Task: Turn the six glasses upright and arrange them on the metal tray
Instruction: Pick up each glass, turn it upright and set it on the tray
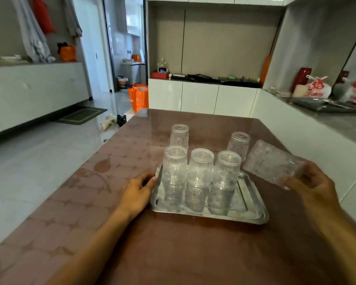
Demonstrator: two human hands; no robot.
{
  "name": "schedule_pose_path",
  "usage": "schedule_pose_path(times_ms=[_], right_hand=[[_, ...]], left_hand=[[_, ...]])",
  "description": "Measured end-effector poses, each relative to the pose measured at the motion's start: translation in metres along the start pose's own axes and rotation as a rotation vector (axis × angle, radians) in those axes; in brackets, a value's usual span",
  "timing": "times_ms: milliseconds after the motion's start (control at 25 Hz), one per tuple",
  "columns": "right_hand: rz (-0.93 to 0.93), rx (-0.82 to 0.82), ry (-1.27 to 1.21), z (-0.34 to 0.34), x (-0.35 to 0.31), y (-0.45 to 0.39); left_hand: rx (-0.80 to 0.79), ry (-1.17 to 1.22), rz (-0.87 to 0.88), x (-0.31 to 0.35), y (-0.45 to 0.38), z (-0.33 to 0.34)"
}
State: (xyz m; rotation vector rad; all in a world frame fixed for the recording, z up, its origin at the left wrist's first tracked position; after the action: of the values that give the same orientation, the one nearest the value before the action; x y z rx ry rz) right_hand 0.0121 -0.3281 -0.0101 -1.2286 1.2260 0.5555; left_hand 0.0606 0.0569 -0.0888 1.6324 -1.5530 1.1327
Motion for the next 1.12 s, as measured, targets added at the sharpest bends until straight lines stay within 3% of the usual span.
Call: schedule_pose_path(times_ms=[160,360,560,880,1000,1120], right_hand=[[-0.109,-0.320,0.068,0.075,-0.066,0.017],[-0.190,-0.526,0.395,0.165,-0.060,0.021],[-0.192,-0.599,0.505,0.198,-0.041,0.019],[-0.255,-0.692,0.475,0.213,-0.037,0.021],[-0.238,-0.571,0.316,0.191,-0.042,0.012],[-0.227,-0.101,0.116,0.146,-0.036,-0.046]], left_hand=[[0.017,0.016,-0.023,-0.003,-0.001,-0.001],[-0.007,0.010,-0.054,-0.007,-0.004,0.000],[0.008,-0.047,-0.036,-0.012,-0.008,0.000],[-0.027,-0.019,0.003,-0.005,-0.008,0.000],[0.015,0.084,-0.066,0.010,-0.015,-0.010],[0.105,-0.069,0.050,0.042,-0.043,-0.022]])
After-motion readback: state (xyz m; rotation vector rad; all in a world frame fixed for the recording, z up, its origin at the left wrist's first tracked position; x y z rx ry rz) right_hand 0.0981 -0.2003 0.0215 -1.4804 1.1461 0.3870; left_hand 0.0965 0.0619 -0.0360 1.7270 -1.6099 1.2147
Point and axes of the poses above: each hand's wrist, its own y-axis away from the middle knuckle, its own z-axis out of the palm, x = y × z, the point moved 3 cm from there along -y, towards the middle knuckle, and after that the axes turned 4 degrees about -y, right-handed, at the moved point
